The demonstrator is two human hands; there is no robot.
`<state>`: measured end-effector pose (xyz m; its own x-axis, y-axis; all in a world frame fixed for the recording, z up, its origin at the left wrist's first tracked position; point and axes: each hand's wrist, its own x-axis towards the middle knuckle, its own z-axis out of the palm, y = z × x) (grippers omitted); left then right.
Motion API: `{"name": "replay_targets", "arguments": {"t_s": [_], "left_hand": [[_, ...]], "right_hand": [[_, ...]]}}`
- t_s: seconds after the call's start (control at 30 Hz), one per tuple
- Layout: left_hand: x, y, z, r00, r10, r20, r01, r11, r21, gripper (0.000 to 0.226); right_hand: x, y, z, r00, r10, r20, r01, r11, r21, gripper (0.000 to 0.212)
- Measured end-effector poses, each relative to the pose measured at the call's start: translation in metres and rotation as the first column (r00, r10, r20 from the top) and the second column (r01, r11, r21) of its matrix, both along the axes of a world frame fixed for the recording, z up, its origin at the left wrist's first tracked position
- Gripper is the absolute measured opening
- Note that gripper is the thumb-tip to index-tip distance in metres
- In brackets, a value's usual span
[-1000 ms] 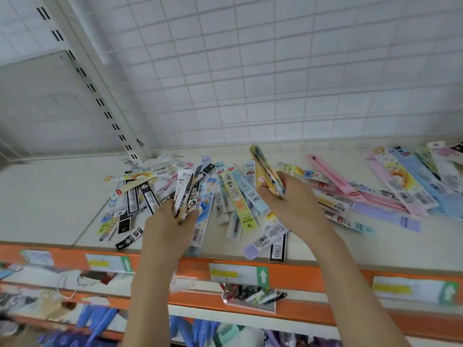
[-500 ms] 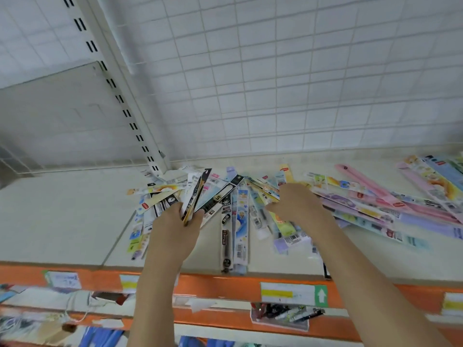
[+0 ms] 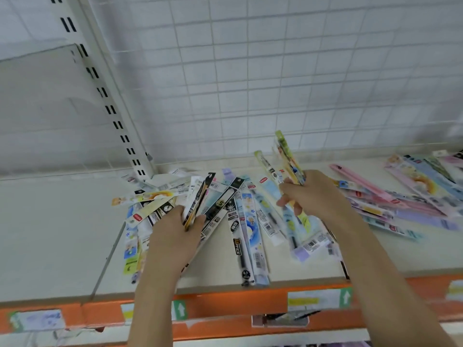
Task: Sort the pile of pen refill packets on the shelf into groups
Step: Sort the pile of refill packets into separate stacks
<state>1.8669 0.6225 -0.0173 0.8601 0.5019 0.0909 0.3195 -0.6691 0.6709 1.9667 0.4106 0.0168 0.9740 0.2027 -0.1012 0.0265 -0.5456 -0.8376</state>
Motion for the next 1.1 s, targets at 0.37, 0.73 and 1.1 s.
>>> {"name": "replay_targets", "arguments": {"t_s": [0.37,0.73,1.1], "left_hand": [[0.020,-0.045,-0.009,0.997,-0.054,-0.057,0.057,0.997,0.046,0.030],[0.038,-0.090,-0.024,0.967,-0.008,-0.254,0.034,0.994,0.101,0.041],[0.011,-0.076,0.013,0.997,0.063,0.035,-0.057,0.986,-0.154,0.035]], "right_hand": [[-0.013,-0.032,0.003,0.997,-0.058,0.043,0.052,0.990,0.130,0.020],[-0.010,-0.055,-0.021,0.997,0.023,0.077,-0.015,0.996,-0.093,0.024],[-0.006,-0.058,-0.032,0.990,0.091,0.111,-0.059,0.962,-0.266,0.028]]}}
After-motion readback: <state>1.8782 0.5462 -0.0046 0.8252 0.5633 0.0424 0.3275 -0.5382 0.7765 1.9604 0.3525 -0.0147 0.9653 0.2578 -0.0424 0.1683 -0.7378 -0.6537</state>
